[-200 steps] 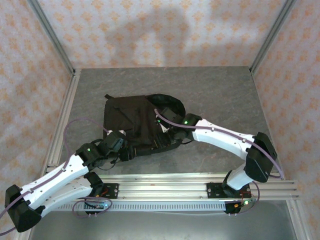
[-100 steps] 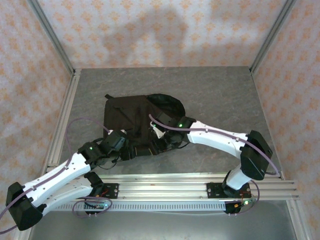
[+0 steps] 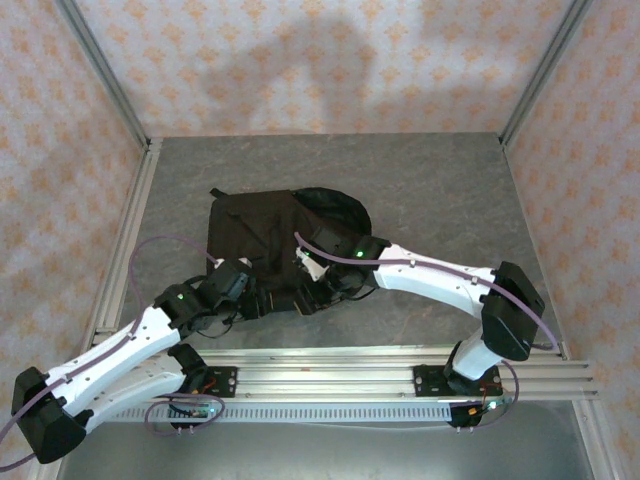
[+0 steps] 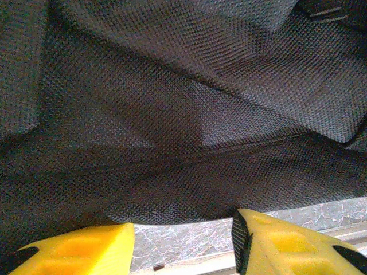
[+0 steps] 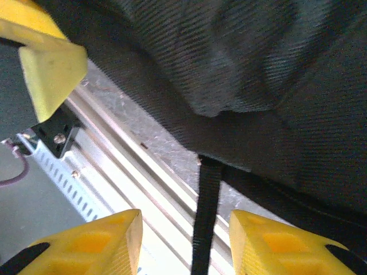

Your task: Pack books, pencil case, and school supplies into a backpack

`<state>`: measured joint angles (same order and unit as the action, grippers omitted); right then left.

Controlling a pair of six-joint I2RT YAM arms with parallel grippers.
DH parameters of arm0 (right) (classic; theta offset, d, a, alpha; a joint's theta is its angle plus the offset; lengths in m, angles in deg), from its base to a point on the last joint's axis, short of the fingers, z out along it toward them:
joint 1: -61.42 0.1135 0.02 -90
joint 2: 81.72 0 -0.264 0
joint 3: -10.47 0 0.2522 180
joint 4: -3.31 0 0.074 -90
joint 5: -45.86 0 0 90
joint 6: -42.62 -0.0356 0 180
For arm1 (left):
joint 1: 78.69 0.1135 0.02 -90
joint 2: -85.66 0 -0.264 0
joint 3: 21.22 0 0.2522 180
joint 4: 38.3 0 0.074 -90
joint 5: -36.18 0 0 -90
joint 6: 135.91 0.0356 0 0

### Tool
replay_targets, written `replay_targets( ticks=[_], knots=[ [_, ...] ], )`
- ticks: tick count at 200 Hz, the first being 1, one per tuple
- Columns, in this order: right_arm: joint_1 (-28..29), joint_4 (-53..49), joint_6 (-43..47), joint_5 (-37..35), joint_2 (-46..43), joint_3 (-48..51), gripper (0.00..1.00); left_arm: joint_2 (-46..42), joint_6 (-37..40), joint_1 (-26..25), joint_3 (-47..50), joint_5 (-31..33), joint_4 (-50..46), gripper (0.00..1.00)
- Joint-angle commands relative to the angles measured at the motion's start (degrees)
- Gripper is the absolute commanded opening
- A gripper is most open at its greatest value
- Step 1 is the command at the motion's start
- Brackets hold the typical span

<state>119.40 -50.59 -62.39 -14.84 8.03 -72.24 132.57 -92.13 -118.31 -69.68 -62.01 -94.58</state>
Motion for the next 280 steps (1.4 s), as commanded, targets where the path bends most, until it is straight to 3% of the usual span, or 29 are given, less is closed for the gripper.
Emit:
replay_targets(
  ticks=[1, 48, 90, 170, 204, 225, 280],
  knots=[
    [0.2, -1.8, -1.2, -6.9, 1.0, 0.0, 0.43, -0.4, 0.8, 1.1, 0.9, 3.3, 1.8, 0.5],
    [0.2, 1.4, -3.6, -7.2, 0.7, 1.3, 0.35, -1.2, 0.8, 1.5, 1.3, 3.2, 1.7, 0.5],
    [0.6, 2.0, -4.1, -4.6, 2.0, 1.5, 0.37, -0.4, 0.7, 1.8, 1.4, 2.7, 3.0, 0.5],
    [8.5, -7.6, -1.1, -28.3, 5.3, -5.9, 0.38, -0.2, 0.6, 2.3, 1.2, 2.8, 3.6, 0.51],
    [8.6, -4.9, -2.0, -29.0, 4.0, -4.7, 0.2, -0.4, 0.8, 2.5, 1.1, 3.0, 3.3, 0.51],
    [8.6, -4.2, -1.8, -28.5, 2.9, -3.8, 0.0, -0.6, 0.7, 2.7, 1.2, 3.6, 2.7, 0.51],
    [8.4, -4.3, -1.5, -29.5, 0.8, -0.7, 0.0, -0.9, -0.4, 4.5, 1.3, 7.7, 0.9, 0.59]
  ],
)
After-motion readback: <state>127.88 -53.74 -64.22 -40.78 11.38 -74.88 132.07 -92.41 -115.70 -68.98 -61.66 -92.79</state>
